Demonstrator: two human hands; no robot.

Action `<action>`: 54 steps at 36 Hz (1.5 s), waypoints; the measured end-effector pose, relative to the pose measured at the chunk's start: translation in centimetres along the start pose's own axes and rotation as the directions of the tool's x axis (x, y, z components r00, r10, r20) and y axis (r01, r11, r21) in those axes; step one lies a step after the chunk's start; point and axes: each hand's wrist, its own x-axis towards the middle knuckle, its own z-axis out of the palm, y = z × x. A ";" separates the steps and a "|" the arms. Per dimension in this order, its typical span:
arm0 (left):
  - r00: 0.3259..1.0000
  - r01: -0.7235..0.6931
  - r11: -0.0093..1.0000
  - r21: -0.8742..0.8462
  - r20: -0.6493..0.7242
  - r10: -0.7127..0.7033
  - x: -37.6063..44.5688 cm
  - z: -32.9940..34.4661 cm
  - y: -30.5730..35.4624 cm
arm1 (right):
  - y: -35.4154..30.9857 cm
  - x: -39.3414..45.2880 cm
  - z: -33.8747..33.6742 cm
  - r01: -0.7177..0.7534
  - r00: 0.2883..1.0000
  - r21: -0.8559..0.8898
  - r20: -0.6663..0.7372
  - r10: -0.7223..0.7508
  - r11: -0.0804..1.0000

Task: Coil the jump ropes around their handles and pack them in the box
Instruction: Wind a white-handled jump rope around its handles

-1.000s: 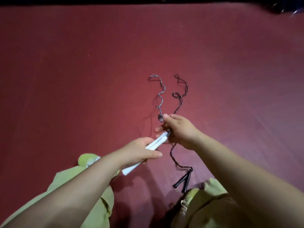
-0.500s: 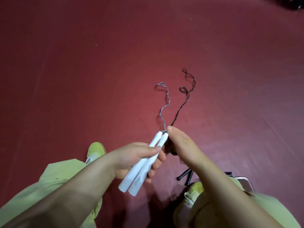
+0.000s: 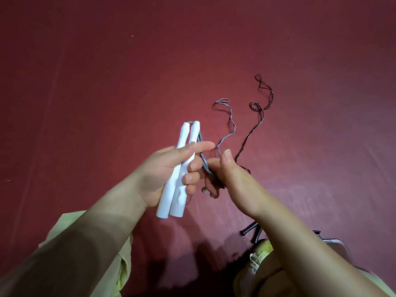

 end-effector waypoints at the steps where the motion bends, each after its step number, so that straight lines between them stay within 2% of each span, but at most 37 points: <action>1: 0.999 -0.013 0.998 0.055 -0.032 0.014 0.1 -0.2 0.2 | -0.1 -0.1 -0.3 -0.001 1.000 -0.013 -0.018 0.000 1.000; 5: 0.982 0.059 0.971 0.233 -0.186 -0.015 0.1 -1.3 0.1 | -0.6 -0.8 -1.9 0.002 0.996 -0.087 -0.089 -0.010 0.996; 8: 0.966 0.208 0.911 0.356 -0.222 -0.133 0.1 -2.1 -0.6 | -0.8 -1.3 -2.5 0.046 0.996 -0.137 -0.065 -0.055 0.990; 10: 0.959 0.280 0.855 0.438 -0.168 -0.228 -0.1 -2.0 -1.0 | -0.8 -1.3 -2.8 0.082 0.993 -0.104 -0.082 -0.090 0.991; 13: 0.943 0.302 0.769 0.563 -0.059 -0.328 -0.4 -1.3 -1.7 | -1.1 -1.1 -3.0 0.115 0.989 0.018 -0.101 -0.112 0.993; 16: 0.912 0.326 0.718 0.615 -0.004 -0.411 -0.5 -0.3 -2.4 | -1.1 -1.0 -3.0 0.090 0.996 0.205 -0.030 -0.085 0.975; 19: 0.872 0.292 0.730 0.618 0.142 -0.469 -0.7 0.4 -2.4 | -0.3 -0.6 -3.2 -0.018 0.996 0.351 0.087 -0.013 0.936; 23: 0.826 0.228 0.834 0.503 0.354 -0.439 -0.9 0.3 -1.6 | 0.5 -0.2 -2.4 -0.122 0.971 0.561 0.236 -0.018 0.819; 25: 0.825 0.215 0.899 0.381 0.421 -0.376 -0.9 -0.3 -1.3 | 0.4 0.1 -2.2 -0.109 0.977 0.657 0.209 -0.040 0.746; 28: 0.861 0.211 0.949 0.233 0.416 -0.294 -0.7 -1.4 -0.9 | 0.0 0.4 -2.8 -0.063 0.988 0.745 0.139 -0.063 0.664; 31: 0.897 0.205 0.969 0.138 0.370 -0.243 -0.6 -1.8 -0.5 | 0.2 0.3 -2.8 0.041 0.991 0.652 0.071 -0.114 0.757; 33: 0.915 0.189 0.974 0.127 0.338 -0.221 -0.7 -1.8 -0.4 | 0.3 0.2 -2.7 0.062 0.996 0.560 0.013 -0.084 0.826; 36: 0.935 0.184 0.973 0.138 0.281 -0.217 -0.8 -1.6 -0.4 | 0.4 0.0 -2.7 0.049 0.997 0.482 -0.077 -0.013 0.875; 41: 0.979 0.158 0.954 0.253 0.083 -0.184 -0.5 -0.6 -0.4 | 0.7 0.2 -2.2 0.039 0.962 0.279 -0.270 0.040 0.960; 47: 0.983 0.181 0.961 0.211 -0.049 -0.174 -0.2 0.0 -0.7 | 1.0 0.6 -0.5 0.014 0.876 0.085 -0.482 0.029 0.996; 54: 0.981 0.150 0.911 0.384 -0.169 -0.091 0.5 0.0 -1.6 | 1.1 0.5 0.6 -0.086 0.816 -0.049 -0.576 0.042 0.995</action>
